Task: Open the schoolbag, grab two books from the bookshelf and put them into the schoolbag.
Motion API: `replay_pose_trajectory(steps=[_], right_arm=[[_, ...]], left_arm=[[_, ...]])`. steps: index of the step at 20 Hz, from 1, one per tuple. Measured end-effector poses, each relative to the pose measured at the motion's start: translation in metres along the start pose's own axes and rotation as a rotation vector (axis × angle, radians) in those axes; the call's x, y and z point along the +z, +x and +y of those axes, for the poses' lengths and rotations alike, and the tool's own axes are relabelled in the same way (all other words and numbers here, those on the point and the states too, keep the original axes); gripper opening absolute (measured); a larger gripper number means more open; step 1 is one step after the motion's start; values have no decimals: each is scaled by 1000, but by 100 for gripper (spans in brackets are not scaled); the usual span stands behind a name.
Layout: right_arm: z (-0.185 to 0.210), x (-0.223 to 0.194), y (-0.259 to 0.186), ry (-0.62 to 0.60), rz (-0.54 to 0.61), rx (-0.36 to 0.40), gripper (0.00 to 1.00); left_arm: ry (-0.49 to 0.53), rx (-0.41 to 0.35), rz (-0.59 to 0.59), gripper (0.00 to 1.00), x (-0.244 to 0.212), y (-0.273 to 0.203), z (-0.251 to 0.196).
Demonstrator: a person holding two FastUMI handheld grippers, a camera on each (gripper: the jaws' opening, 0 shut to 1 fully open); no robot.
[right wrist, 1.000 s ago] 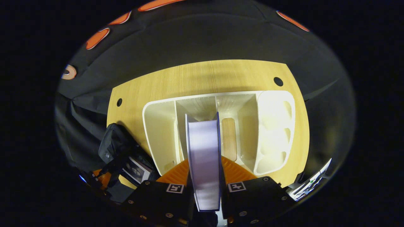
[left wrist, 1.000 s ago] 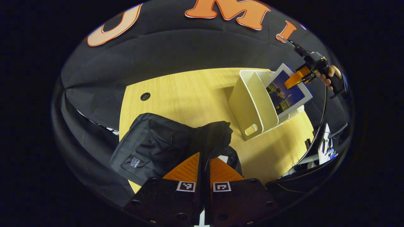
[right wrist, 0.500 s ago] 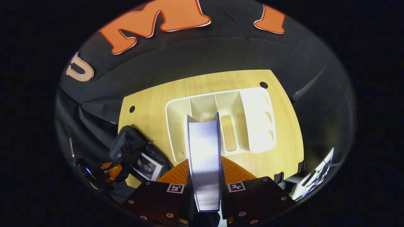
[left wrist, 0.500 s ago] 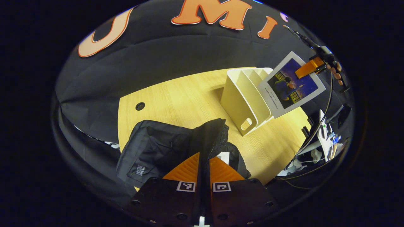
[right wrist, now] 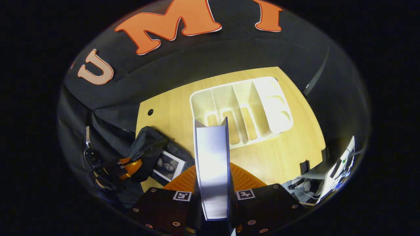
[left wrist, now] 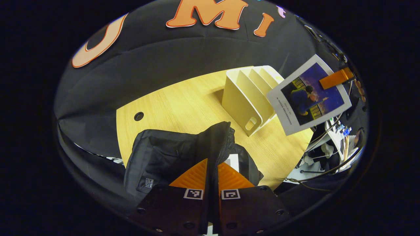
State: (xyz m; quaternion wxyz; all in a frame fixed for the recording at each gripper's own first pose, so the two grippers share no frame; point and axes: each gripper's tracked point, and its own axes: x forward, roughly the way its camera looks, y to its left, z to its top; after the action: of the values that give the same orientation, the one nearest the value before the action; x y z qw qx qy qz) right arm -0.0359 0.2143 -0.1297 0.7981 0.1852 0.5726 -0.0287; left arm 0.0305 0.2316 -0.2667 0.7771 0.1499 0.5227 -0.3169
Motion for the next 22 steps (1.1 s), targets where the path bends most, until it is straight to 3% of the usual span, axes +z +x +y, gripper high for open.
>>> replay_pose_trajectory(steps=[8,19,22], right_arm=[[76,-73,48,169,30,219,35],[145,-112,123,339,48,476,34],[164,-117,143,394,48,507,34]], left_arm=[[121,-10,-1,6,10,-11,10],[184,-23,-73,6,36,-47,9],[204,-31,-89,6,43,-50,3]])
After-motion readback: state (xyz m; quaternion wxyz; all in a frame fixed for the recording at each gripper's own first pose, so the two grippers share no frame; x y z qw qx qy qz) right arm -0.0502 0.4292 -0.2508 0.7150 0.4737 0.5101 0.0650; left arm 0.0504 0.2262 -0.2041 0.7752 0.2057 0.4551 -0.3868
